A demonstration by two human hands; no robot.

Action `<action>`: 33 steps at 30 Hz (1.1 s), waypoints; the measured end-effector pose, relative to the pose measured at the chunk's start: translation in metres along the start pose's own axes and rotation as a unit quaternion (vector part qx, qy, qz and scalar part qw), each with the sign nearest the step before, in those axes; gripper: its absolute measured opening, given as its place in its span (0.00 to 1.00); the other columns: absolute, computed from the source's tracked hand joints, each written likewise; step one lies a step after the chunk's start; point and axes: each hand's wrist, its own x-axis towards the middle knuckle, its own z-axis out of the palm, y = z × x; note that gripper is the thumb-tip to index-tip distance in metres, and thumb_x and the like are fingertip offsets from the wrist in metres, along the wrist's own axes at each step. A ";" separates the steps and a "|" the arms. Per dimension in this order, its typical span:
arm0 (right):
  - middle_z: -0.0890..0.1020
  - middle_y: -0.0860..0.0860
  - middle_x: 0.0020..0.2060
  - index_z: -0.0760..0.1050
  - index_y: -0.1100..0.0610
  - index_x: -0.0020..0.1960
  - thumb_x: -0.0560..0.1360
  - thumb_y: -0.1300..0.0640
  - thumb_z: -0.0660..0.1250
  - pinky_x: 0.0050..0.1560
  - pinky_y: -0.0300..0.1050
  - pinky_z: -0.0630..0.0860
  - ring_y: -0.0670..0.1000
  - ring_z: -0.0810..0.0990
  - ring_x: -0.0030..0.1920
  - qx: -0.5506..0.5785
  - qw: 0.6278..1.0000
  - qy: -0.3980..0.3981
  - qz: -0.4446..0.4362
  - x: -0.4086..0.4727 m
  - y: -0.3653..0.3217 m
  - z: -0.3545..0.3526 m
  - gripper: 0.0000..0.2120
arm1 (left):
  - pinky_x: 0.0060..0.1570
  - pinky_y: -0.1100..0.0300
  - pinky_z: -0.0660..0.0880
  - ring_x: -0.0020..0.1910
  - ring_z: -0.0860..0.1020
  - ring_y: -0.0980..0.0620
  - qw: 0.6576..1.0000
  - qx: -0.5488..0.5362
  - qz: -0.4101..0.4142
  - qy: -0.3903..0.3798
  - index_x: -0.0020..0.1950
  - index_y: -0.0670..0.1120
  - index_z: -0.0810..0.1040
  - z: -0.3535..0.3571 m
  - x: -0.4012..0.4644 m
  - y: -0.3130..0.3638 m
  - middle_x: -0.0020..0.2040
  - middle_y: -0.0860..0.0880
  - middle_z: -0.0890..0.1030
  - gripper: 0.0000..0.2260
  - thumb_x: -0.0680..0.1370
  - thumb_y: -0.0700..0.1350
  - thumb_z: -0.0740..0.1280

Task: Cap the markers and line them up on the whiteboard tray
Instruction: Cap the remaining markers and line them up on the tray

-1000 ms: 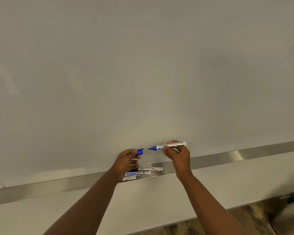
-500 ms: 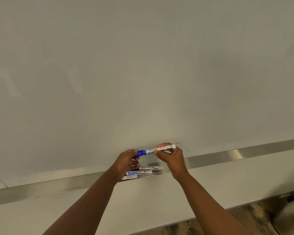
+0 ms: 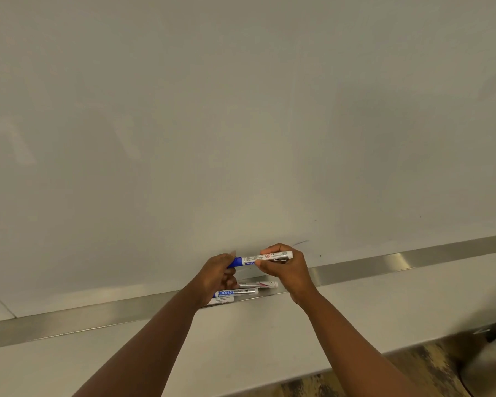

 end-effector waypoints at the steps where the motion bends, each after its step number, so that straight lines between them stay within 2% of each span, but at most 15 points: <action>1: 0.82 0.51 0.35 0.78 0.51 0.40 0.65 0.69 0.74 0.34 0.32 0.80 0.47 0.83 0.35 0.008 1.000 0.005 0.002 0.000 0.000 0.000 0.13 | 0.29 0.63 0.76 0.22 0.65 0.55 1.000 0.017 0.011 0.001 0.42 0.44 0.73 0.000 0.000 0.000 0.28 0.49 0.65 0.12 0.81 0.47 0.55; 4: 0.81 0.50 0.38 0.75 0.51 0.44 0.64 0.67 0.76 0.34 0.31 0.80 0.47 0.82 0.38 -0.006 0.999 0.050 -0.012 0.001 0.002 0.003 0.17 | 0.24 0.67 0.74 0.24 0.63 0.55 0.999 0.044 0.027 0.018 0.41 0.45 0.72 -0.001 0.001 -0.001 0.29 0.48 0.64 0.11 0.80 0.47 0.56; 7: 0.79 0.50 0.42 0.78 0.57 0.48 0.65 0.60 0.76 0.35 0.24 0.75 0.45 0.79 0.38 -0.200 0.965 0.101 -0.136 -0.001 0.006 0.005 0.13 | 0.21 0.68 0.73 0.25 0.63 0.54 0.997 0.063 0.022 0.035 0.40 0.46 0.71 0.000 0.004 0.001 0.29 0.48 0.64 0.12 0.80 0.47 0.56; 10: 0.81 0.55 0.39 0.80 0.59 0.47 0.69 0.54 0.74 0.34 0.38 0.77 0.52 0.78 0.37 -0.443 0.851 0.067 -0.273 -0.002 0.005 0.004 0.11 | 0.22 0.66 0.72 0.25 0.62 0.54 0.995 0.068 -0.002 0.067 0.39 0.46 0.71 -0.001 0.006 0.003 0.28 0.48 0.64 0.13 0.81 0.47 0.54; 13: 0.81 0.51 0.27 0.78 0.56 0.38 0.67 0.48 0.73 0.24 0.37 0.71 0.50 0.77 0.28 -0.616 0.713 0.033 -0.333 0.003 0.001 0.003 0.12 | 0.26 0.63 0.68 0.22 0.61 0.55 0.990 0.108 0.012 0.093 0.36 0.45 0.69 -0.003 0.008 0.003 0.26 0.49 0.63 0.15 0.81 0.47 0.53; 14: 0.81 0.51 0.28 0.77 0.56 0.39 0.71 0.46 0.69 0.23 0.38 0.68 0.51 0.76 0.27 -0.626 0.714 -0.003 -0.313 0.003 0.000 0.004 0.13 | 0.26 0.64 0.67 0.23 0.62 0.55 0.985 0.136 0.036 0.095 0.37 0.46 0.69 -0.003 0.008 0.004 0.27 0.49 0.64 0.15 0.81 0.47 0.52; 16: 0.83 0.55 0.34 0.74 0.58 0.47 0.78 0.41 0.49 0.25 0.39 0.61 0.53 0.74 0.29 -0.611 0.749 -0.058 -0.251 0.005 -0.001 0.003 0.24 | 0.25 0.65 0.67 0.25 0.62 0.55 0.977 0.175 0.084 0.089 0.39 0.45 0.67 -0.001 0.009 0.007 0.29 0.49 0.64 0.13 0.82 0.46 0.51; 17: 0.83 0.56 0.36 0.72 0.58 0.49 0.75 0.38 0.37 0.25 0.38 0.58 0.53 0.72 0.29 -0.606 0.757 -0.073 -0.232 0.006 0.001 0.002 0.32 | 0.26 0.64 0.67 0.26 0.63 0.54 0.975 0.182 0.099 0.086 0.41 0.45 0.66 -0.001 0.009 0.008 0.30 0.48 0.65 0.12 0.82 0.46 0.50; 19: 0.82 0.56 0.36 0.71 0.57 0.51 0.66 0.34 0.28 0.25 0.40 0.56 0.52 0.69 0.30 -0.597 0.772 -0.088 -0.197 0.009 0.003 0.000 0.41 | 0.28 0.63 0.67 0.27 0.62 0.53 0.972 0.188 0.117 0.080 0.45 0.43 0.65 0.000 0.008 0.010 0.31 0.48 0.65 0.10 0.82 0.45 0.50; 20: 0.81 0.56 0.35 0.71 0.57 0.50 0.65 0.33 0.29 0.25 0.39 0.55 0.52 0.68 0.30 -0.591 0.780 -0.100 -0.179 0.010 0.004 0.000 0.41 | 0.28 0.62 0.66 0.27 0.62 0.53 0.971 0.191 0.122 0.075 0.45 0.43 0.65 0.000 0.008 0.008 0.31 0.48 0.65 0.09 0.82 0.45 0.50; 22: 0.75 0.55 0.32 0.72 0.57 0.46 0.72 0.35 0.37 0.25 0.39 0.57 0.52 0.68 0.31 -0.568 0.801 -0.129 -0.135 0.011 0.006 0.000 0.33 | 0.29 0.61 0.65 0.27 0.61 0.53 0.970 0.201 0.124 0.061 0.45 0.42 0.64 -0.001 0.008 0.003 0.30 0.47 0.64 0.09 0.82 0.44 0.50; 24: 0.73 0.54 0.32 0.70 0.57 0.40 0.79 0.43 0.50 0.31 0.42 0.62 0.53 0.69 0.32 -0.513 0.841 -0.162 -0.062 0.012 0.011 0.000 0.21 | 0.29 0.61 0.65 0.27 0.61 0.53 0.967 0.216 0.124 0.051 0.45 0.42 0.64 -0.002 0.008 -0.001 0.30 0.47 0.65 0.08 0.82 0.43 0.51; 26: 0.74 0.56 0.31 0.71 0.58 0.38 0.80 0.47 0.54 0.36 0.45 0.65 0.53 0.70 0.33 -0.455 0.872 -0.179 -0.017 0.012 0.014 -0.001 0.19 | 0.29 0.61 0.64 0.27 0.61 0.53 0.970 0.202 0.128 0.044 0.43 0.43 0.64 -0.001 0.011 -0.004 0.31 0.47 0.65 0.08 0.82 0.42 0.51; 29: 0.74 0.50 0.31 0.75 0.57 0.45 0.80 0.50 0.56 0.36 0.45 0.66 0.50 0.70 0.33 -0.415 0.893 -0.176 -0.013 0.012 0.012 -0.005 0.14 | 0.31 0.62 0.68 0.29 0.64 0.54 0.963 0.224 0.145 0.026 0.45 0.43 0.68 -0.002 0.014 -0.004 0.33 0.48 0.68 0.07 0.81 0.41 0.53; 33: 0.80 0.54 0.40 0.76 0.57 0.54 0.80 0.55 0.58 0.41 0.48 0.71 0.54 0.75 0.40 -0.390 0.902 -0.183 -0.032 0.012 0.016 -0.014 0.10 | 0.32 0.70 0.75 0.35 0.74 0.56 0.947 0.285 0.147 0.007 0.55 0.42 0.76 -0.017 0.019 -0.009 0.44 0.48 0.76 0.08 0.78 0.41 0.61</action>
